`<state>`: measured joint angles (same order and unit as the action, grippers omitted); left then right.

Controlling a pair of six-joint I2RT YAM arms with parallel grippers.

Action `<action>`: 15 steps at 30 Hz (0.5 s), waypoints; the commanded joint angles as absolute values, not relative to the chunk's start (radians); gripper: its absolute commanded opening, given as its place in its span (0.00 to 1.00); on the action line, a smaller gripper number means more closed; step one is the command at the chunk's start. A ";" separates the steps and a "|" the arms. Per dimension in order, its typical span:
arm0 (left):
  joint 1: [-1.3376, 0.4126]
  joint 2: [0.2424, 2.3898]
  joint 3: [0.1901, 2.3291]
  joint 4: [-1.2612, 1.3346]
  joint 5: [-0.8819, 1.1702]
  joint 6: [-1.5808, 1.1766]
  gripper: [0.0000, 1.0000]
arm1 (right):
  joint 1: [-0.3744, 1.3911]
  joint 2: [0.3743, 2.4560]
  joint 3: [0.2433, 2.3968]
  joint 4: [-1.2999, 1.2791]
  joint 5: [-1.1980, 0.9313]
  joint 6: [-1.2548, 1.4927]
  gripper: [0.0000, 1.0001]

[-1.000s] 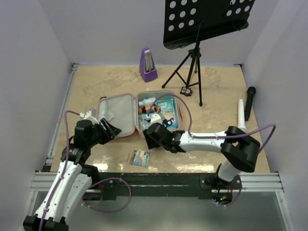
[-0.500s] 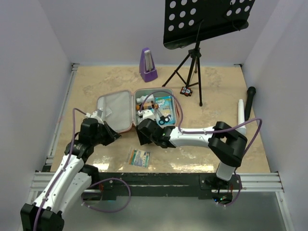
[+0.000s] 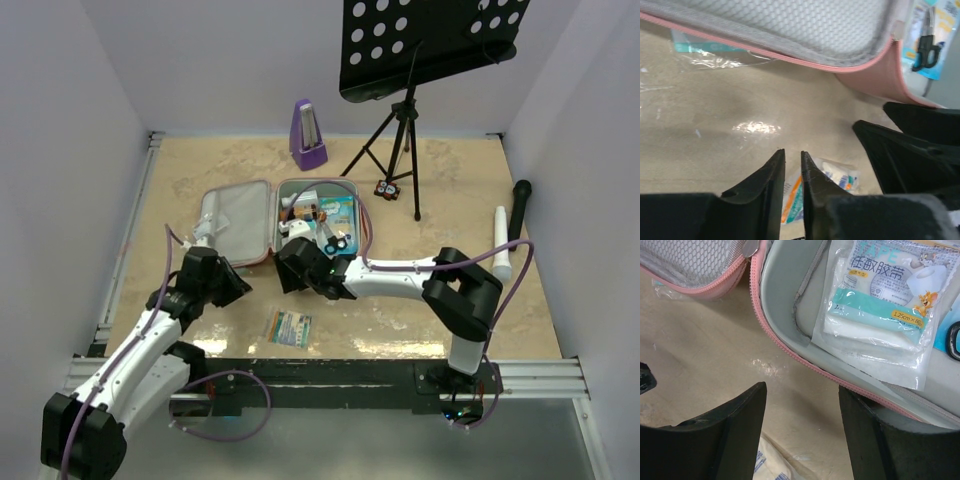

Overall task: Organize the medicine kit
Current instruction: Adjust the medicine box at the center of the board.

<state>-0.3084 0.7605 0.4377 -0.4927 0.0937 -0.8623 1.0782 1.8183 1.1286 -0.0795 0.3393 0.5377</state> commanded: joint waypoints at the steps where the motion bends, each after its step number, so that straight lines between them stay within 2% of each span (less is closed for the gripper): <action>1: -0.316 0.802 0.393 -0.434 -0.030 -0.931 0.31 | 1.045 1.798 1.158 -0.012 0.330 0.517 0.64; 10: -0.324 0.804 0.342 -0.321 -0.164 -0.946 0.51 | 1.046 1.665 1.057 0.051 0.266 0.486 0.62; 15: -0.324 0.848 0.359 -0.250 -0.219 -0.911 0.59 | 1.045 1.553 0.988 0.051 0.235 0.479 0.62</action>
<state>-0.3168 0.8173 0.3443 -0.3626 -0.1318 -0.9306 1.0477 1.6524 1.0214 -0.0044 0.2680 0.5049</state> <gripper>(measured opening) 0.555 0.618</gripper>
